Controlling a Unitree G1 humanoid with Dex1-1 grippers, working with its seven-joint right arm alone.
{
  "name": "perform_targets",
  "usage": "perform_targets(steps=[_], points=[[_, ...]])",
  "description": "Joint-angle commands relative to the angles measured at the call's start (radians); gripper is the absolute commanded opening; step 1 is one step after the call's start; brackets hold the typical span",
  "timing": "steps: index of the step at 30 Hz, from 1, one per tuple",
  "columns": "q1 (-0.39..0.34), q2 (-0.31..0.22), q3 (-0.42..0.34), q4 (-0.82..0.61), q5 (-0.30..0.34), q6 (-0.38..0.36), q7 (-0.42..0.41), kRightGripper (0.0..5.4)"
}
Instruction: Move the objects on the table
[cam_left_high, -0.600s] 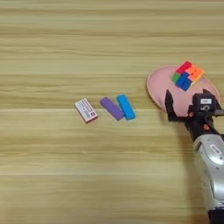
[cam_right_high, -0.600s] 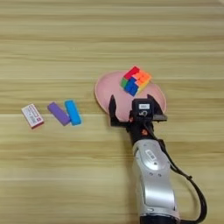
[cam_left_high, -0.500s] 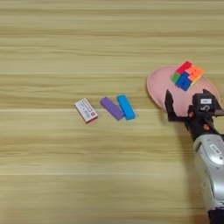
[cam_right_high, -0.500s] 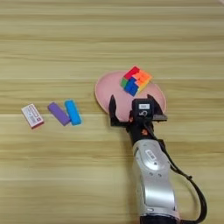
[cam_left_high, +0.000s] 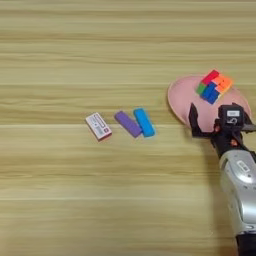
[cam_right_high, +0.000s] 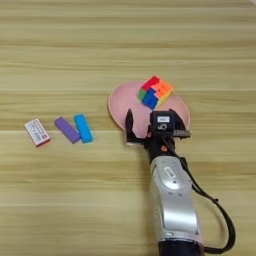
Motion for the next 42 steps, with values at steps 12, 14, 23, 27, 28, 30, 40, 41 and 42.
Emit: perform_targets(steps=[12, 14, 23, 27, 28, 30, 40, 41, 42], points=[[-0.159, -0.094, -0.086, -0.121, 0.072, 0.278, 0.005, 5.39], [-0.160, -0.101, -0.087, -0.115, 0.075, 0.288, 0.016, 5.39], [-0.177, -0.123, -0.053, -0.063, 0.050, 0.306, 0.052, 5.39], [-0.198, -0.124, -0.051, -0.027, 0.056, 0.304, 0.057, 5.39], [-0.202, -0.125, -0.051, -0.019, 0.058, 0.304, 0.060, 5.39], [-0.212, -0.128, -0.049, -0.003, 0.062, 0.304, 0.067, 5.39], [-0.268, -0.130, -0.046, 0.199, 0.052, 0.242, 0.076, 5.39], [-0.267, -0.132, -0.043, 0.208, 0.048, 0.236, 0.078, 5.39], [-0.264, -0.134, -0.040, 0.211, 0.045, 0.232, 0.080, 5.39]])
